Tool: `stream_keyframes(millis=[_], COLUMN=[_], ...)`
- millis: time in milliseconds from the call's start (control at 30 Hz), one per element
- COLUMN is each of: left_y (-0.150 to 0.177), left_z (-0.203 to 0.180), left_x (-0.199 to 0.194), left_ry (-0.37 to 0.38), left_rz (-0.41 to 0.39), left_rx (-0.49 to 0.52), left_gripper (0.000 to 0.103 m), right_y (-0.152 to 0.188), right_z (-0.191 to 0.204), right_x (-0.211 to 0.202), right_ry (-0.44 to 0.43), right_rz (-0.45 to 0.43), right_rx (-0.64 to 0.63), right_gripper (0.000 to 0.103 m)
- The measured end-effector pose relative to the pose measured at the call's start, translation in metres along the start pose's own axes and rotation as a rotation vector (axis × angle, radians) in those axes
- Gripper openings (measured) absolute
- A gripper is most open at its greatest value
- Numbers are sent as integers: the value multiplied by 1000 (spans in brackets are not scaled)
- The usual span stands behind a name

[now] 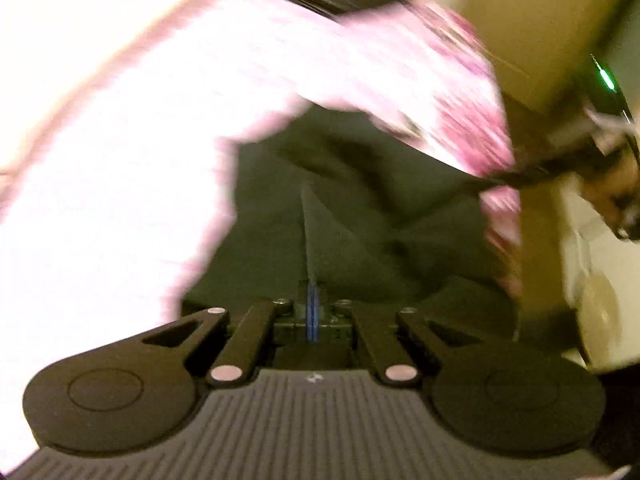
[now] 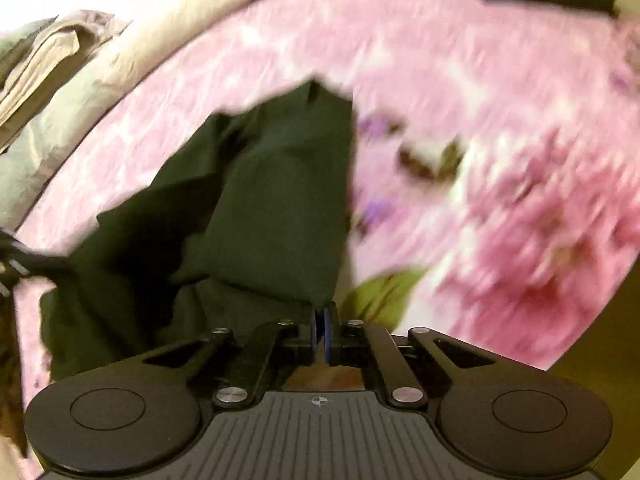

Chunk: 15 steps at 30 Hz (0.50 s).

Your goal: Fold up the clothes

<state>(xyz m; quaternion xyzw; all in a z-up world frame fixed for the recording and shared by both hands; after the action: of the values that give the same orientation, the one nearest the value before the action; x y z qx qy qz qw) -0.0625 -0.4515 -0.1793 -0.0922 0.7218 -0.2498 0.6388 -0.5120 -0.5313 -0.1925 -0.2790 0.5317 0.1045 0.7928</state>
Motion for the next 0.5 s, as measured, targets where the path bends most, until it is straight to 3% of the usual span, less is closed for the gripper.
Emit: stream_keyframes(millis=[167,233,300,333,400,433,500], left_y=[-1,8,17,22,33,39,51], left_z=[88,95,102,104,93,91,90], left_x=[-52,-53,-55,-55,-50,-47,-42], left_ry=[-246,-262,-278,-282,-249,-235,-222], left_rz=[-73,-53,-33,-21,18,36,57], left_rx=[-147,-149,-151,-152,-142,-143,-166], left_gripper=[0,0,0,0,0,0,0], right_y=[-47,-64,-75,-76,-76,-75,-70], right_z=[-26,-33,-31,-26,-12,-4,13], right_x=[-17,-19,-18,-16,-9,-4,7], right_ry=[137,162,132,116,66,46,0], right_rz=[-101,-128,-128,-127,-123,-121,-128], right_rx=[5,3,12,28,60,77,115], right_gripper=[0,0,0,5,65,103,102])
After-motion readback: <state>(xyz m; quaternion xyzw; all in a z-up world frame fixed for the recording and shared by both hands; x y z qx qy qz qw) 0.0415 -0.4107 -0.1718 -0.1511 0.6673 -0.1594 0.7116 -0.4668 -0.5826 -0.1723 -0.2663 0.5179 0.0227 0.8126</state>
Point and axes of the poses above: each gripper's, at about its wrist camera, not at the fingertips, and x roughly the way its jaws point, z to its left, y to its underside, the point moved 2 cm from there along x, roughly the way its jaws point, and after that the axes turned 2 degrees about -y, right-handed, at the moved point
